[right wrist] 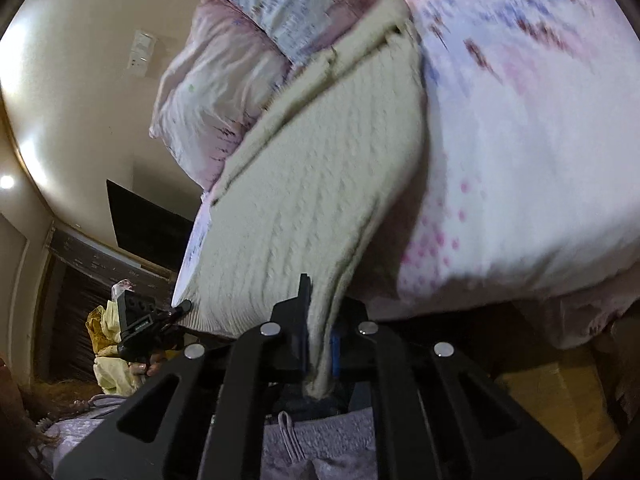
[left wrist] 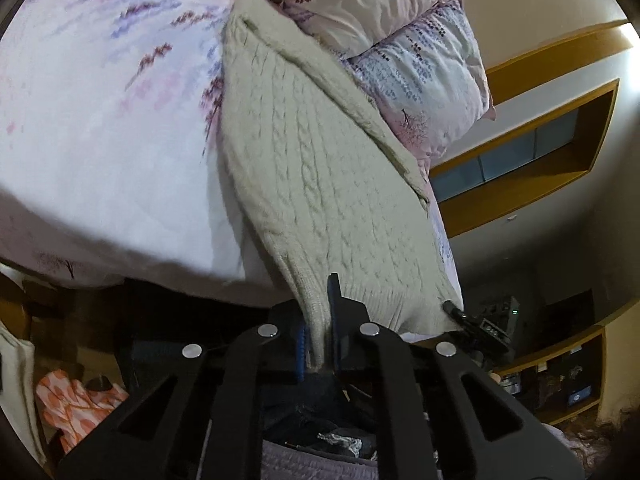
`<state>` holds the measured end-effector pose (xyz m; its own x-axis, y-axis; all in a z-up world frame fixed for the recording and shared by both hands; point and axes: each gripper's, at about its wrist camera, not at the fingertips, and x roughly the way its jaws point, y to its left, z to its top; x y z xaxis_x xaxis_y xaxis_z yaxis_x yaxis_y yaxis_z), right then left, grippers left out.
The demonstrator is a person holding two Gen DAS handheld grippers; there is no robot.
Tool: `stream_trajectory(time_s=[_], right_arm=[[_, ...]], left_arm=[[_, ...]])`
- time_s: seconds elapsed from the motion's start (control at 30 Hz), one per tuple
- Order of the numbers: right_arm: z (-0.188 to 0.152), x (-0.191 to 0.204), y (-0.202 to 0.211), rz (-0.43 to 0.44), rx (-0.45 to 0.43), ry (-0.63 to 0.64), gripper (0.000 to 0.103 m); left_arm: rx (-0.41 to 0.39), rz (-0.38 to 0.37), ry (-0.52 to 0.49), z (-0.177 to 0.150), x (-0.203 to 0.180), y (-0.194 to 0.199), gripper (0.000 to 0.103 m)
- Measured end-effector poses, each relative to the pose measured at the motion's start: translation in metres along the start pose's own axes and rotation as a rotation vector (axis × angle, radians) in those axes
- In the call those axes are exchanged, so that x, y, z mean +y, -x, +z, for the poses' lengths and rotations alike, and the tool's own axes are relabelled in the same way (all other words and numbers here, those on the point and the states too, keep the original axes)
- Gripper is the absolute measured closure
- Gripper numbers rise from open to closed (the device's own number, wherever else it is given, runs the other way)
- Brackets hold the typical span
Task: Fold small clothes
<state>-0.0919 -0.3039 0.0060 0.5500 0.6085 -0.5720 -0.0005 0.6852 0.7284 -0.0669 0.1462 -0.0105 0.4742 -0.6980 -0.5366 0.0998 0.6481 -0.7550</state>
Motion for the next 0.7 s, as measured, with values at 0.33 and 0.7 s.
stream_trajectory(time_s=[0.33, 0.7], right_arm=[[0.046, 0.064, 0.019, -0.120, -0.267, 0.257, 0.096], [0.121, 0.106, 0.001, -0.306, -0.545, 0.506, 0.096]], left_arm=[[-0.206, 0.104, -0.194, 0.062, -0.037, 0.022, 0.096], [-0.394, 0.198, -0.248, 0.171, -0.059, 0.003, 0.097]])
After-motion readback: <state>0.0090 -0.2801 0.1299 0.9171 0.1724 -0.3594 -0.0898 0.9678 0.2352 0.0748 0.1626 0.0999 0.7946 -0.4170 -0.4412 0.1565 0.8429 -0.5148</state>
